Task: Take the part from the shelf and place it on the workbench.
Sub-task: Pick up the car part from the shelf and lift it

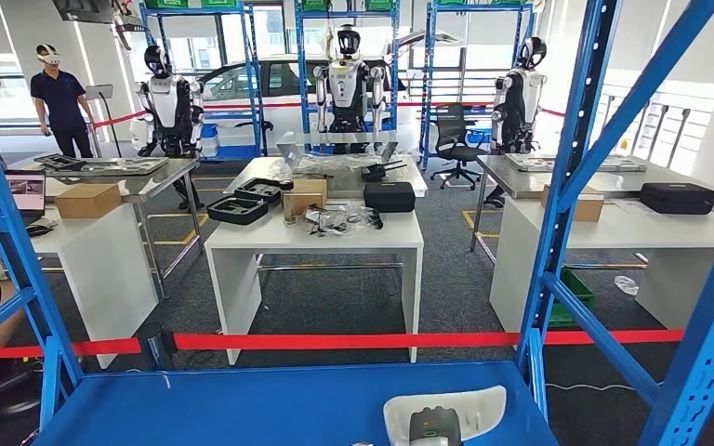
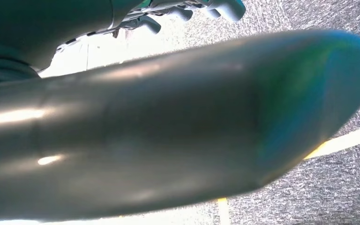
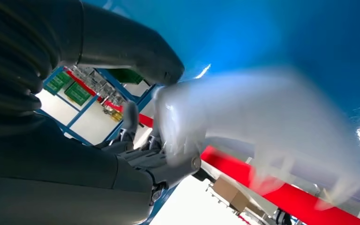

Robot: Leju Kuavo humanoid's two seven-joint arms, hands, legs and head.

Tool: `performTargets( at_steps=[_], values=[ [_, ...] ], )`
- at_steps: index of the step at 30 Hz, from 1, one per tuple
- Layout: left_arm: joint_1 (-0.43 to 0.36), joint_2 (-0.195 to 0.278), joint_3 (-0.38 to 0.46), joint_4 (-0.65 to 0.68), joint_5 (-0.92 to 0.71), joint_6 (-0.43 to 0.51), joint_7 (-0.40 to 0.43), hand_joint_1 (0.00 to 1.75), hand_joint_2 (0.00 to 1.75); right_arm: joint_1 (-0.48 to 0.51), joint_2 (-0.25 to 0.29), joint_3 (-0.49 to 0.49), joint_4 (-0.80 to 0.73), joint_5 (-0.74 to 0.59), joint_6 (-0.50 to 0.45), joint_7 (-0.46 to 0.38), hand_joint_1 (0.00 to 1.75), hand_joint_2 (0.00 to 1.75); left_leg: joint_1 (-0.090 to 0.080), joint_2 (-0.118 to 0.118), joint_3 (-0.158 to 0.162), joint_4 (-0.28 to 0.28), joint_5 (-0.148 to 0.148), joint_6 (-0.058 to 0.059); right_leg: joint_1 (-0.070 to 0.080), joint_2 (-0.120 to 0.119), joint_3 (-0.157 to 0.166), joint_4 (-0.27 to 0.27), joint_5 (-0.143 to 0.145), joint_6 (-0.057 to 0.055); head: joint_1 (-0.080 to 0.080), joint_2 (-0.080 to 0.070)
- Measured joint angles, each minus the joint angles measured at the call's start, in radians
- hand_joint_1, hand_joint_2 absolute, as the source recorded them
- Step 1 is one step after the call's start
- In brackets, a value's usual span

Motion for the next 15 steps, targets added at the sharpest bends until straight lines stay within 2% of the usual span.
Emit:
performTargets(
  at_steps=[4,15],
  values=[
    [0.002,0.0,0.005,0.0,0.0,0.0,-0.013,0.0,1.75,0.0,0.0,0.002,0.0,-0.005,0.001,-0.005,1.75,1.75,0.0,0.0,0.0,0.0,0.0,0.0,0.0,0.0,0.0,0.0,0.0,0.0,0.0,0.0],
    [0.003,0.0,0.012,0.0,-0.001,0.0,-0.036,0.0,1.75,0.008,0.0,0.003,0.0,-0.014,0.006,-0.008,1.75,1.75,0.0,0.0,0.0,0.0,0.0,0.0,0.0,0.0,0.0,0.0,0.0,0.0,0.0,0.0]
  ],
)
